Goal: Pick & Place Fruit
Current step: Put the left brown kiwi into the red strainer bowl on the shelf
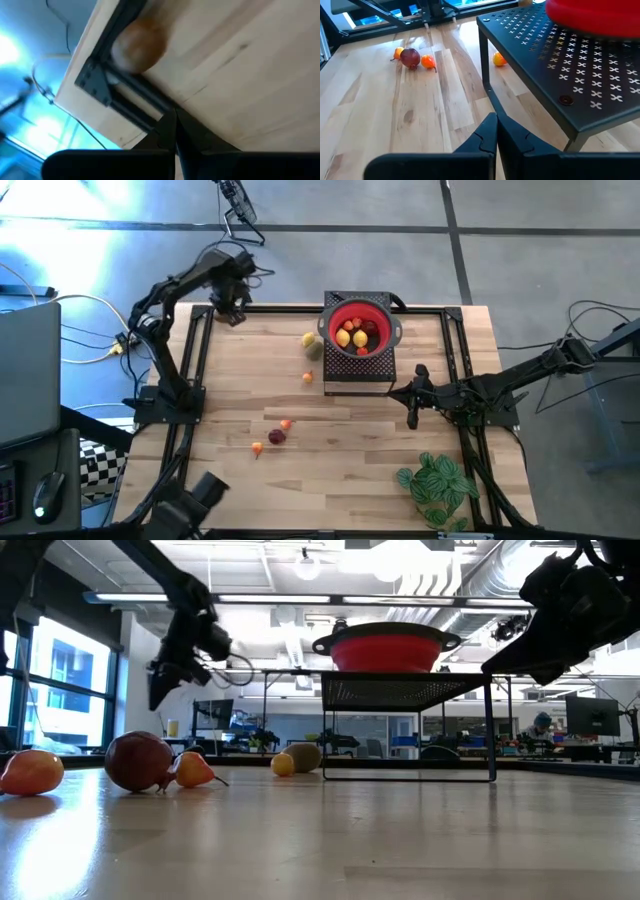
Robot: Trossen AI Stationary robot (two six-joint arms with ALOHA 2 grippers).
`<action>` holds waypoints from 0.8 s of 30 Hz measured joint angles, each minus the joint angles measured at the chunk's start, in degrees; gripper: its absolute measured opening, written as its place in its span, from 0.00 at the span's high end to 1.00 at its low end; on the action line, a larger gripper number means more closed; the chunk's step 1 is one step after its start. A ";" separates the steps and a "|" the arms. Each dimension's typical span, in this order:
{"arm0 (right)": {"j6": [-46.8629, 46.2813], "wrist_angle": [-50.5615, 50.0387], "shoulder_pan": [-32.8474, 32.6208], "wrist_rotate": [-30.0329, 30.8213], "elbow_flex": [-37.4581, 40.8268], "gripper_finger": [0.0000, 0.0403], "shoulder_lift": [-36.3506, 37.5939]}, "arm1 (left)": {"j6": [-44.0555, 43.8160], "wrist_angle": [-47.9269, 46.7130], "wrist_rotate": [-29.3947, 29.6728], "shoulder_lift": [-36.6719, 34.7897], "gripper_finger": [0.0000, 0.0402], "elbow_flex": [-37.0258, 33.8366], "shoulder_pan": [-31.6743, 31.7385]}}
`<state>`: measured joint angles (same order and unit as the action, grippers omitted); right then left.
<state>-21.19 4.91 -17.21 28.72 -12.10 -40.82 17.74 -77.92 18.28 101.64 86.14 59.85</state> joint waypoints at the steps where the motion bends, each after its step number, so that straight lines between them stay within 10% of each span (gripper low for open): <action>1: 0.00 -0.01 -0.02 0.42 0.00 1.00 0.00 | -0.02 -0.04 -0.05 0.10 1.00 -0.01 1.21; 16: 0.00 0.00 -0.02 6.11 0.00 1.00 -0.02 | 8.11 6.07 -4.42 0.09 0.97 -0.06 3.52; 24: 0.00 0.00 -0.02 6.11 0.00 1.00 0.00 | 8.07 7.72 -4.05 0.09 0.71 -0.06 3.52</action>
<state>-21.19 4.90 -17.23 34.83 -12.10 -40.82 25.80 -70.20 14.22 101.73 86.08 63.37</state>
